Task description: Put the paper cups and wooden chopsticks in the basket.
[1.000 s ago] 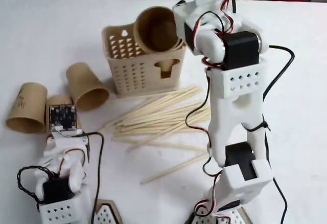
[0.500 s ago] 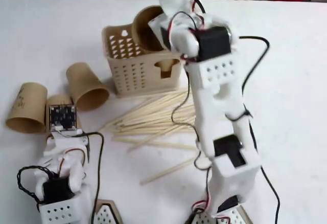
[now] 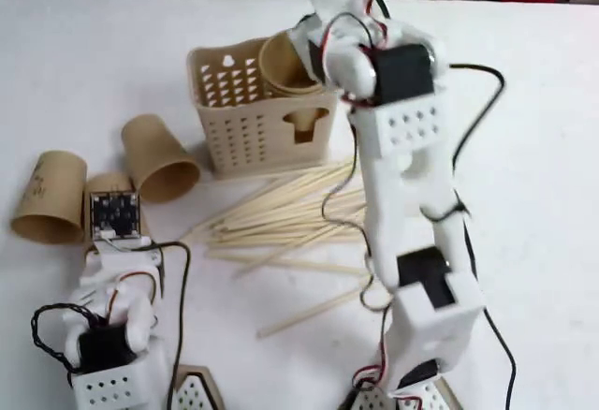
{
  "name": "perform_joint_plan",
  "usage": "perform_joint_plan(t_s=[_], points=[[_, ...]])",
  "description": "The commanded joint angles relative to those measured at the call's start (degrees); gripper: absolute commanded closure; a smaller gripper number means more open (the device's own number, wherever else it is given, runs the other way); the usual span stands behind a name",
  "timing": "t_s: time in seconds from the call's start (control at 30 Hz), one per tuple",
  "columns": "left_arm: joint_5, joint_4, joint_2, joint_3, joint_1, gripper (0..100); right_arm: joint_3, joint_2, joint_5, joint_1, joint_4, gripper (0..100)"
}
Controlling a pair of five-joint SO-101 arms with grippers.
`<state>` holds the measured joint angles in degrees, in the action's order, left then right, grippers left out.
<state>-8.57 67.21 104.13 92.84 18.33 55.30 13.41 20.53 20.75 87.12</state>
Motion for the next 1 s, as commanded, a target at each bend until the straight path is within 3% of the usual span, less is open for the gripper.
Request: perform_joint_plan(t_s=[0.0, 0.2, 0.37, 0.67, 0.97], points=[[-0.53, -1.05, 0.48, -0.53, 0.31, 92, 1.67, -6.99, 0.53, 0.22, 8.13, 97.4], [-1.14, -1.32, 0.48, -1.85, 0.4, 92, -6.24, -12.7, 0.53, -5.23, 11.56, 97.9], [-10.11, -0.88, 0.48, -8.44, 0.4, 92, -24.09, -22.46, 0.62, -7.69, 11.38, 97.9], [-14.95, 6.51, -0.13, -27.87, 0.4, 92, -58.46, -44.7, 0.62, -8.31, 4.88, 97.9], [-20.48, 20.66, -25.71, -55.03, 0.4, 92, -92.22, -65.98, 0.62, -8.4, -12.18, 97.4]])
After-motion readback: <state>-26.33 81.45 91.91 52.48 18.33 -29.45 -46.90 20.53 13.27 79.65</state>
